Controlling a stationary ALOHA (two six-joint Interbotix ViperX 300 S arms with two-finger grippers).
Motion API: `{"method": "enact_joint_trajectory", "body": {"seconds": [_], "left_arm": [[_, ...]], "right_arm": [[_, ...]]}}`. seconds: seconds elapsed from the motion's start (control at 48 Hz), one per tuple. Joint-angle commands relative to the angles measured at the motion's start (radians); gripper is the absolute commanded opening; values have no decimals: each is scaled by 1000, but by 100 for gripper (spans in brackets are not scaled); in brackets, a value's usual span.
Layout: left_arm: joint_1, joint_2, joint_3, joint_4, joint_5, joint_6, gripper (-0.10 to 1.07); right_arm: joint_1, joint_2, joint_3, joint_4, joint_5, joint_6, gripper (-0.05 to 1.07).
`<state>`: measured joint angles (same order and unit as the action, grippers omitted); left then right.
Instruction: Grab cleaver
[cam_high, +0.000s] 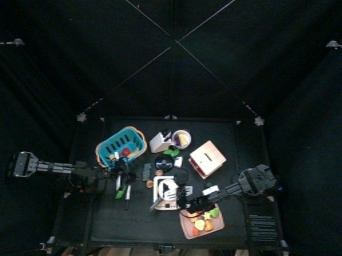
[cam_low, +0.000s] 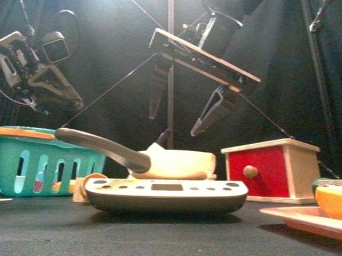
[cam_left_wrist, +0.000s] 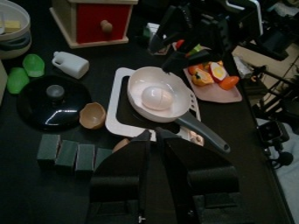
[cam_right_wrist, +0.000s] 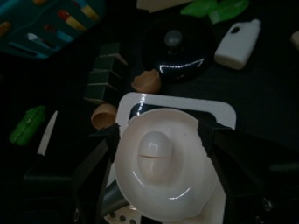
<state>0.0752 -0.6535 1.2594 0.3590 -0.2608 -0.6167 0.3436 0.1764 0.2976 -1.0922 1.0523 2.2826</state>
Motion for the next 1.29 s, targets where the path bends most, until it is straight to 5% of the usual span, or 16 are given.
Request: {"method": "enact_joint_trajectory", "body": {"seconds": [0.0,0.146,0.396,0.458,0.562,0.646,0.833,0.958,1.167,1.271], "left_arm": [[2,-2,-12,-3,-5,0,59],[3,0,-14,-3,-5,2,59],[9,-2,-11,-3,-5,0,59],[14,0,-9,-3,-5,0,59],[32,0,-3,-3,-5,0,59],[37,-2,2,-3,-5,0,59],[40,0,9,-14,-5,0,59],[41,0,15,-26,-5,0,59],[44,-2,20,-37,-5,0,59],[46,0,21,-37,-5,2,59]], "right_arm": [[-5,-104,40,-87,-8,-3,101],[-61,-265,160,-193,-156,-5,101],[-419,-454,341,-293,-761,-6,100],[-489,-465,347,-356,-842,-8,100],[-678,-426,299,-457,-1129,-6,101],[-749,-387,262,-514,-1259,-6,101],[-881,-357,192,-715,-1367,9,101],[-951,-345,192,-710,-1401,35,101],[-979,-337,212,-703,-1442,224,101],[-910,-337,247,-744,-1419,327,101]]}}
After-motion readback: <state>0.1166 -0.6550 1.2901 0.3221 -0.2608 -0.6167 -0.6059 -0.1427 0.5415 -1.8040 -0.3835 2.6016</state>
